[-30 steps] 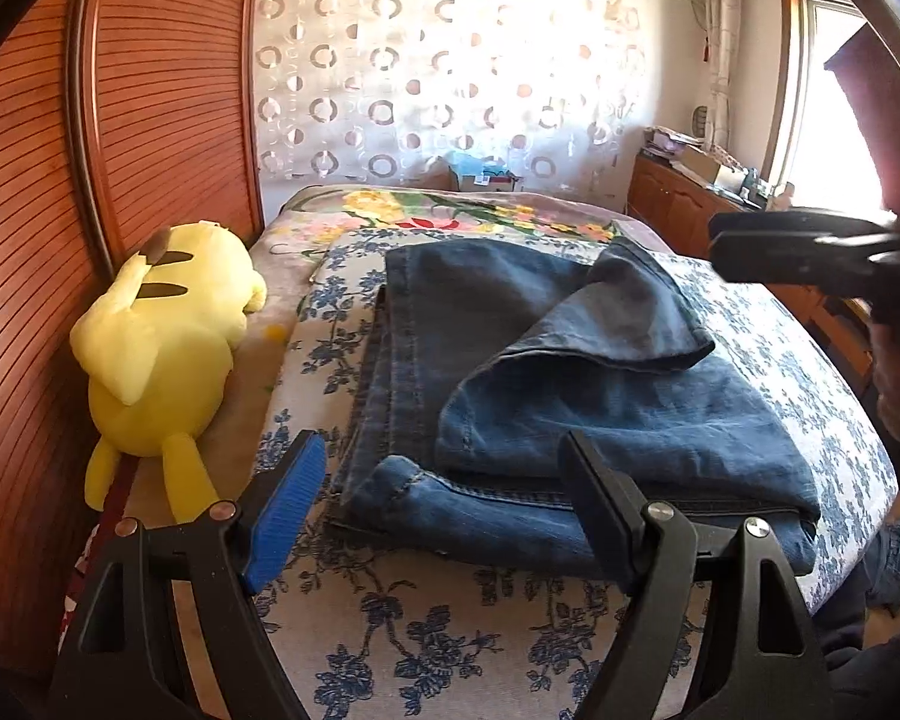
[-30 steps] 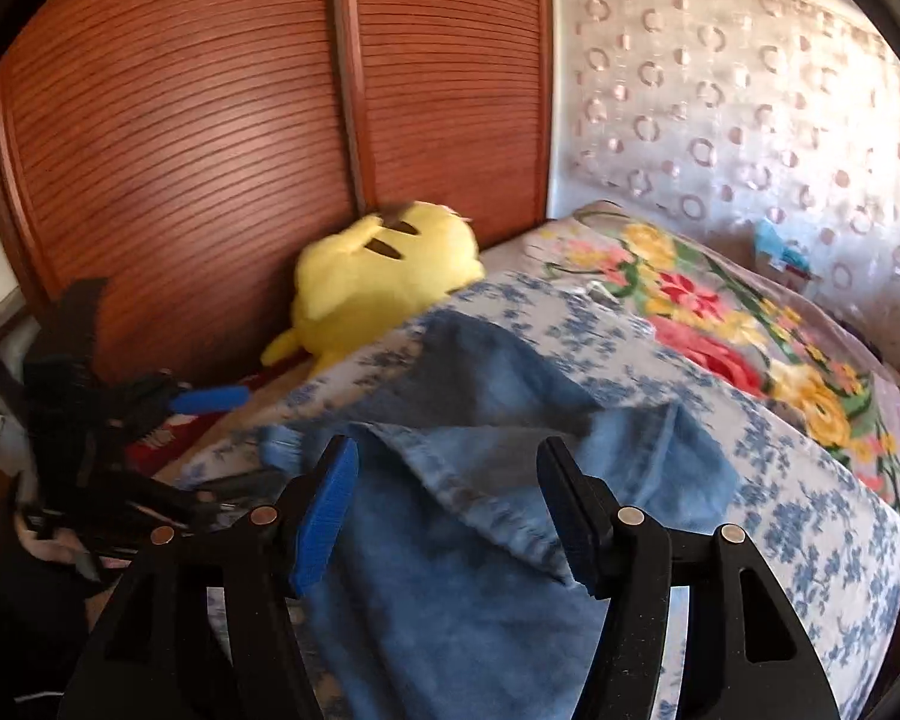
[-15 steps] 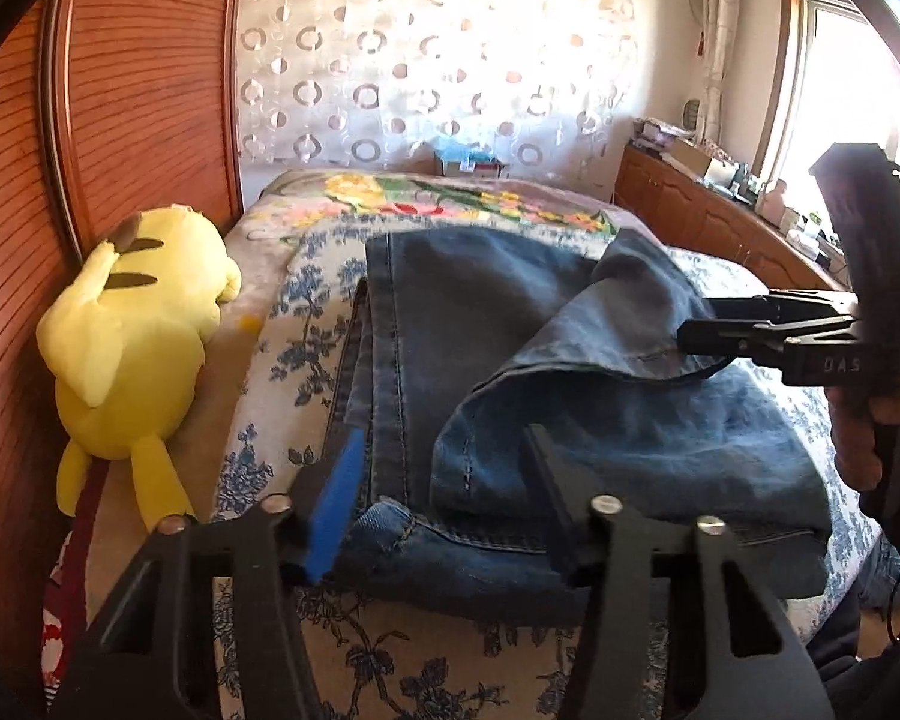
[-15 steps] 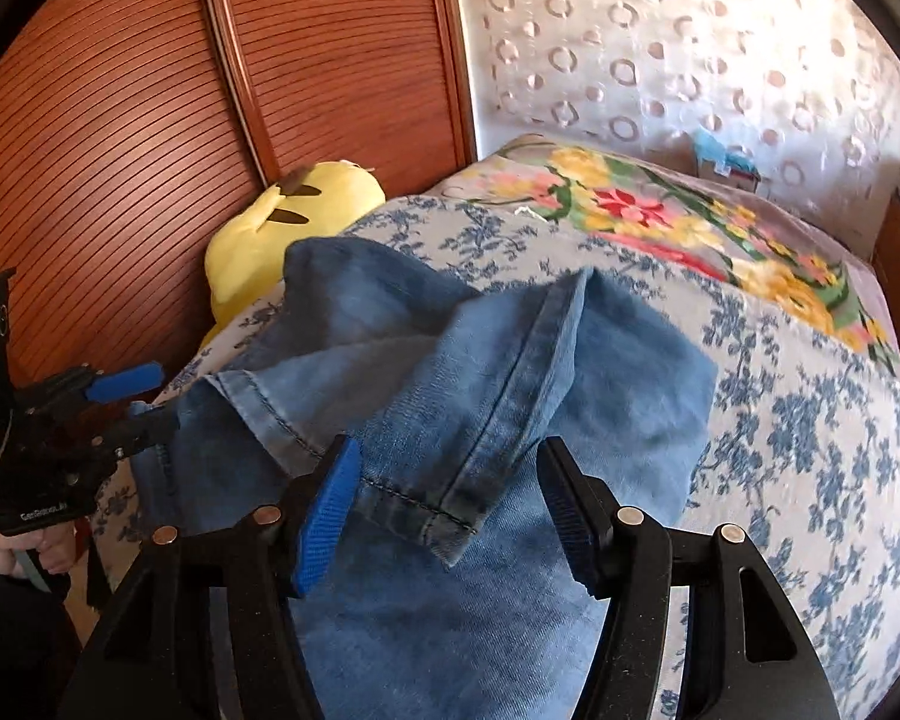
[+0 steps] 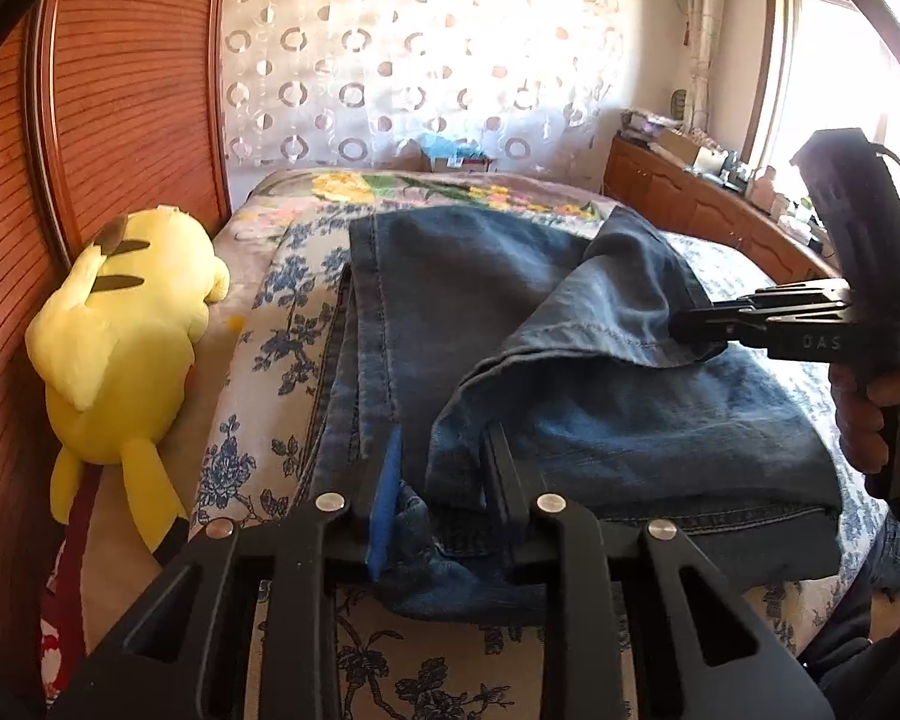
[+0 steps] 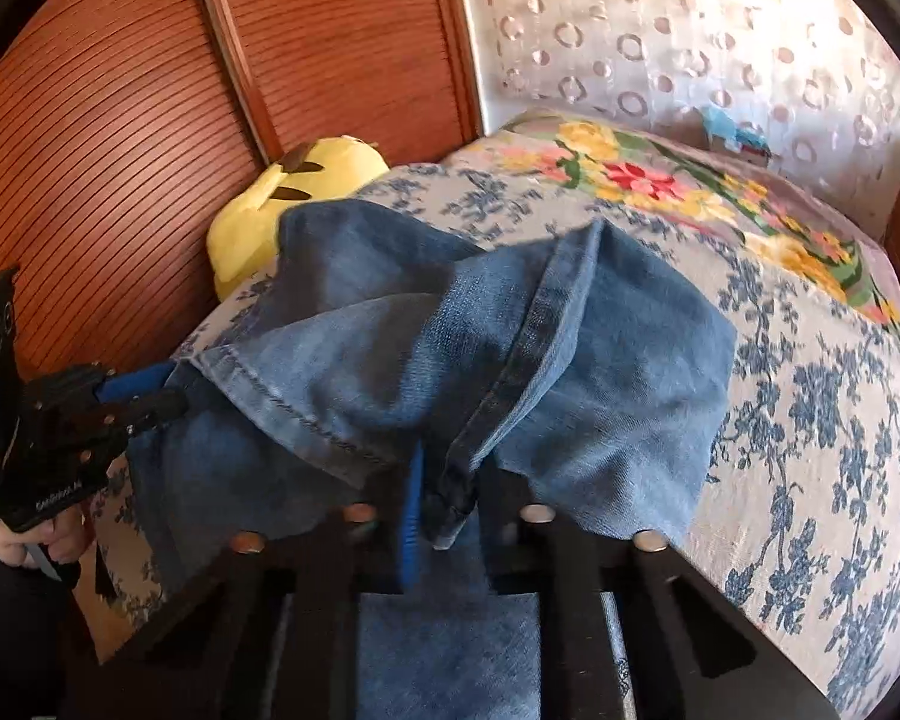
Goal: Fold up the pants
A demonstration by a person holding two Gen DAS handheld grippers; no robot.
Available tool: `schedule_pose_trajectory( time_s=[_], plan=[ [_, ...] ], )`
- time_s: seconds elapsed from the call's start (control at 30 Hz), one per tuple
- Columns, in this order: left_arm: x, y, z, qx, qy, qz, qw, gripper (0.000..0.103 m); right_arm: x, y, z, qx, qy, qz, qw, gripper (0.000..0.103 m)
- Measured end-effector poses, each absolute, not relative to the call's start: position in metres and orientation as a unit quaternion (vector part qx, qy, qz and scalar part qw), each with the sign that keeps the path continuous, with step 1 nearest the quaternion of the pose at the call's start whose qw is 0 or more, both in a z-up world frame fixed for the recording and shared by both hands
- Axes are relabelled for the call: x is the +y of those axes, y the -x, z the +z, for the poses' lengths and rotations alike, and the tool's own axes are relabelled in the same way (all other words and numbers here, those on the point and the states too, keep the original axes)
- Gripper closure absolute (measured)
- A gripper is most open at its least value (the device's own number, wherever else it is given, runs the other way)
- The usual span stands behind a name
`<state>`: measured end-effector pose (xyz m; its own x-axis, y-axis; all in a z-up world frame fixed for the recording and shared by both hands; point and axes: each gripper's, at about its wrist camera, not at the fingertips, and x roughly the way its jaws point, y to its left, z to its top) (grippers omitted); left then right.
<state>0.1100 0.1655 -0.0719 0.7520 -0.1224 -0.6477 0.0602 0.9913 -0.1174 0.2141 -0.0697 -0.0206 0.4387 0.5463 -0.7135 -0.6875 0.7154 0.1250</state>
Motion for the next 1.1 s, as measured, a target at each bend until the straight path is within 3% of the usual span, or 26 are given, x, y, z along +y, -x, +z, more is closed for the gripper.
schedule_pose_trajectory(
  time_s=[0.53, 0.6, 0.7, 1.1],
  plan=[
    [0.151, -0.114, -0.065, 0.346, 0.034, -0.077, 0.935, 0.075, -0.115, -0.182, 0.051, 0.259, 0.084, 0.379, 0.884, 0.097],
    [0.146, -0.109, -0.06, 0.337, 0.033, -0.088, 0.937, 0.086, -0.116, -0.181, 0.057, 0.254, 0.085, 0.379, 0.886, 0.097],
    [0.141, -0.098, -0.049, 0.32, 0.034, -0.09, 0.943, 0.093, -0.11, -0.181, 0.064, 0.245, 0.09, 0.377, 0.888, 0.097],
    [0.155, -0.058, -0.015, 0.271, 0.049, -0.083, 0.958, 0.095, -0.043, -0.191, 0.075, 0.232, 0.13, 0.405, 0.875, 0.097]
  ],
)
